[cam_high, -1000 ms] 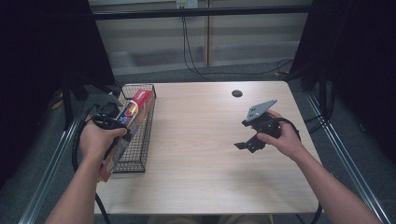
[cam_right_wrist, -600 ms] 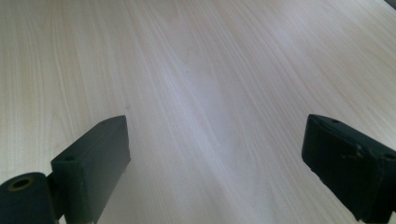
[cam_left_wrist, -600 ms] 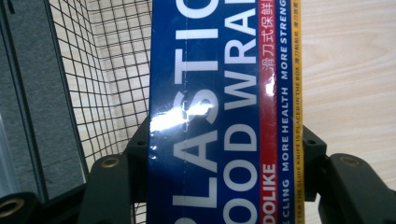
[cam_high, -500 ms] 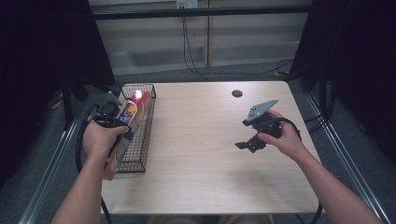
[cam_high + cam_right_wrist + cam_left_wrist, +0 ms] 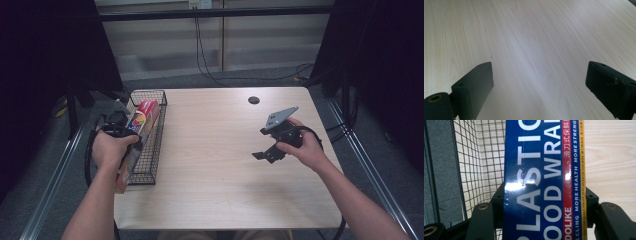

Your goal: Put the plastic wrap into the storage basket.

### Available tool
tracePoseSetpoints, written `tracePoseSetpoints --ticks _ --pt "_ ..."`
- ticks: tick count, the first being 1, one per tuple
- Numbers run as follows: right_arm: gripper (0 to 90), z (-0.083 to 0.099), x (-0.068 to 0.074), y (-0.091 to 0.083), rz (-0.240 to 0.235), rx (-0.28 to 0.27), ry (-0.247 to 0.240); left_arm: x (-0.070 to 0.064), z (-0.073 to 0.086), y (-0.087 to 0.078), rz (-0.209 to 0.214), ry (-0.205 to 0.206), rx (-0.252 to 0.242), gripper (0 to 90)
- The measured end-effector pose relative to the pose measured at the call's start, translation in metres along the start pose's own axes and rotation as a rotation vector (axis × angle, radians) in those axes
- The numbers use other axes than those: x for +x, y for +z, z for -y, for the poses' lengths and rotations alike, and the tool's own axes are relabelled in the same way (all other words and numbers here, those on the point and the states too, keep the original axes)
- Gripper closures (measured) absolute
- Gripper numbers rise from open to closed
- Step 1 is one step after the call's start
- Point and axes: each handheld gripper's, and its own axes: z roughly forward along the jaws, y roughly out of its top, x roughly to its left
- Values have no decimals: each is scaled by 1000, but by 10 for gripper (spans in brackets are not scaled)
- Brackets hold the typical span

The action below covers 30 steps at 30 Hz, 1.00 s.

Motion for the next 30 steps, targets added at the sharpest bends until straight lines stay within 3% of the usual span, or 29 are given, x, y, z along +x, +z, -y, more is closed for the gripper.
tracePoseSetpoints --ticks 4,7,13,19,30 --pt "74 -1 1 0 -8 -3 -3 0 -1 1 5 -32 6 421" --pt "74 0 1 1 -5 -1 -4 0 -1 2 -5 -21 5 421" --pt "74 0 1 1 -3 2 -1 -1 -1 7 6 -53 6 420" --pt "74 0 2 1 -4 4 -1 -1 0 13 -8 -67 22 420" --pt "74 0 2 2 1 6 0 -1 -1 21 8 -86 39 417"
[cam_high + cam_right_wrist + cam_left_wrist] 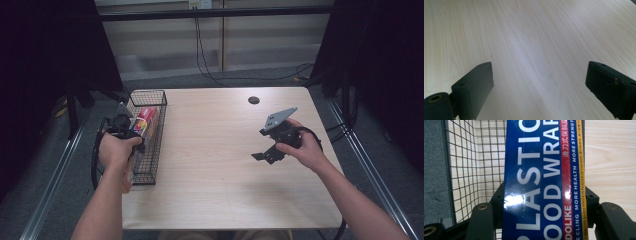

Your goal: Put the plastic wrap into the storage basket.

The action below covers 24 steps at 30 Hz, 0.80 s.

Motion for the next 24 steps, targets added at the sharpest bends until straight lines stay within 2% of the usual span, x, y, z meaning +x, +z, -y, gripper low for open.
tracePoseSetpoints --ticks 1,7,8,14,17,24 --pt "74 0 0 0 -3 0 -3 -1 0 1 1 -16 -3 417" --pt "74 0 0 0 13 12 3 1 1 6 -11 -34 7 414" --pt "74 0 1 0 12 12 -3 2 2 8 -10 -47 4 413" --pt "74 0 2 2 -6 7 -9 7 5 12 -4 -70 17 409" --pt "74 0 2 2 0 9 -5 6 5 15 -5 -64 32 406" --pt "74 0 3 4 -6 14 -7 3 4 15 -12 -68 25 404"
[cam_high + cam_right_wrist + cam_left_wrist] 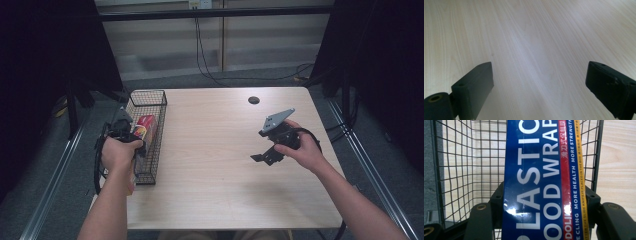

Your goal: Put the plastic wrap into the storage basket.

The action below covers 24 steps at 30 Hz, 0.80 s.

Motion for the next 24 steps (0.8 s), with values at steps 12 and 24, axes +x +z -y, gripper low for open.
tracePoseSetpoints --ticks 12,24 --pt "74 3 0 2 1 3 8 -7 -4 -13 17 -10 -28 369" --pt "74 3 1 2 3 -1 18 -11 -7 -39 51 31 -87 319"
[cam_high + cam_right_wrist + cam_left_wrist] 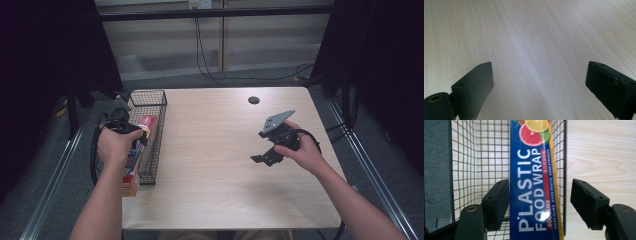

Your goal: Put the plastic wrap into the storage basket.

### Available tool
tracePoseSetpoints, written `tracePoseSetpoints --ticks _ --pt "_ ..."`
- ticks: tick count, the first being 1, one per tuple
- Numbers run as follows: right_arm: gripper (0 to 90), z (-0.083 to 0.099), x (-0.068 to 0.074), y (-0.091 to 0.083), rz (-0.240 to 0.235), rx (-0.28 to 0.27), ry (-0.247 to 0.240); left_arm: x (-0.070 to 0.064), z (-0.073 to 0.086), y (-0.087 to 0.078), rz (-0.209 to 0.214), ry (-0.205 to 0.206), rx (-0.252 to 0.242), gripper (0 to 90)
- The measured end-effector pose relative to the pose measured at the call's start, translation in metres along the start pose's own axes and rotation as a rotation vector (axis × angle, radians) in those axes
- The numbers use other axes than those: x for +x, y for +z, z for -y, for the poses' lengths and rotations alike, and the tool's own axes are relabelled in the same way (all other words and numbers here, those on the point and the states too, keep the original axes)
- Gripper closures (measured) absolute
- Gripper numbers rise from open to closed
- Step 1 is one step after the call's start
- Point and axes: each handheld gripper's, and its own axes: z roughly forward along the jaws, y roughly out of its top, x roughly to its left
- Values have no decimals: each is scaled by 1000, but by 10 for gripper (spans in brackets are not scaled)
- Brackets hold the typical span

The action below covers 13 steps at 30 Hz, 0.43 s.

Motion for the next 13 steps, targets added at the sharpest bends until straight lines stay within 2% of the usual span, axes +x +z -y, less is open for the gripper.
tracePoseSetpoints --ticks 5,8,11,13 --pt "75 0 -1 -1 -2 0 -2 -5 0 -8 15 30 -22 271" --pt "75 -1 0 0 -1 2 -5 -8 -1 -14 17 70 -46 243" --pt "75 -1 0 1 -1 3 -3 -13 -1 -18 49 104 -60 208" --pt "75 -1 -1 2 -6 8 -1 -18 0 -21 54 131 -70 200"
